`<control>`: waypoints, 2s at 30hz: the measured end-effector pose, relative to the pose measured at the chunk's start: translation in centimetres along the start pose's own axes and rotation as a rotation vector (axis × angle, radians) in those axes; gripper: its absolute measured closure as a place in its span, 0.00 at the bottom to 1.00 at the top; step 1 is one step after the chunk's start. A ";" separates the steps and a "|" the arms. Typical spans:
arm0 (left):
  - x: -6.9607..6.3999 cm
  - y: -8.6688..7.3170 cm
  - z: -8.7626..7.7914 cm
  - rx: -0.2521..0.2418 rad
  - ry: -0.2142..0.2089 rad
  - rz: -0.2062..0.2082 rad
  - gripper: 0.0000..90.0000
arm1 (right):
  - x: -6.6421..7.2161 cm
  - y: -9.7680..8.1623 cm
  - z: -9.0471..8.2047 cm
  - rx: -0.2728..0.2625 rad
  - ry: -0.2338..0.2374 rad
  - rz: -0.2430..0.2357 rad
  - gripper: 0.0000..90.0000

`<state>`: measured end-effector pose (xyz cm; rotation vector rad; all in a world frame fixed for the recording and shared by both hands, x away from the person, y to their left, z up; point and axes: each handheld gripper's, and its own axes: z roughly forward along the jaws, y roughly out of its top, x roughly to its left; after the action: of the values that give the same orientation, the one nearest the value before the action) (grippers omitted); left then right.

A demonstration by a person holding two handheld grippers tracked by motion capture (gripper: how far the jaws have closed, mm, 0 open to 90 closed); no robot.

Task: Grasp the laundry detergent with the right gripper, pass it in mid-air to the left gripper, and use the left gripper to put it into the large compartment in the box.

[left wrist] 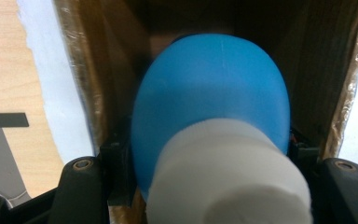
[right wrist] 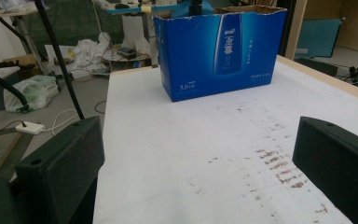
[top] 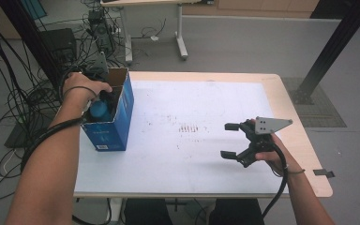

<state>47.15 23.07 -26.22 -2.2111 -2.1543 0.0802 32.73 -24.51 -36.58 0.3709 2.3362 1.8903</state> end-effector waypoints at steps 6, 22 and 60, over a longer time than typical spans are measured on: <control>-0.2 0.2 0.6 0.011 -0.005 0.002 0.42 | 0.0 0.0 0.0 0.000 0.000 0.001 0.02; -0.5 0.4 0.9 0.013 0.006 0.001 0.41 | 0.0 -0.1 0.3 0.001 0.001 0.004 0.02; -0.2 0.4 0.9 0.016 -0.003 -0.006 0.41 | 0.0 -0.2 0.4 0.003 0.003 0.006 0.02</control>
<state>47.47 22.85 -27.18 -2.1968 -2.1536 0.1001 32.82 -24.19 -36.85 0.3768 2.3422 1.8918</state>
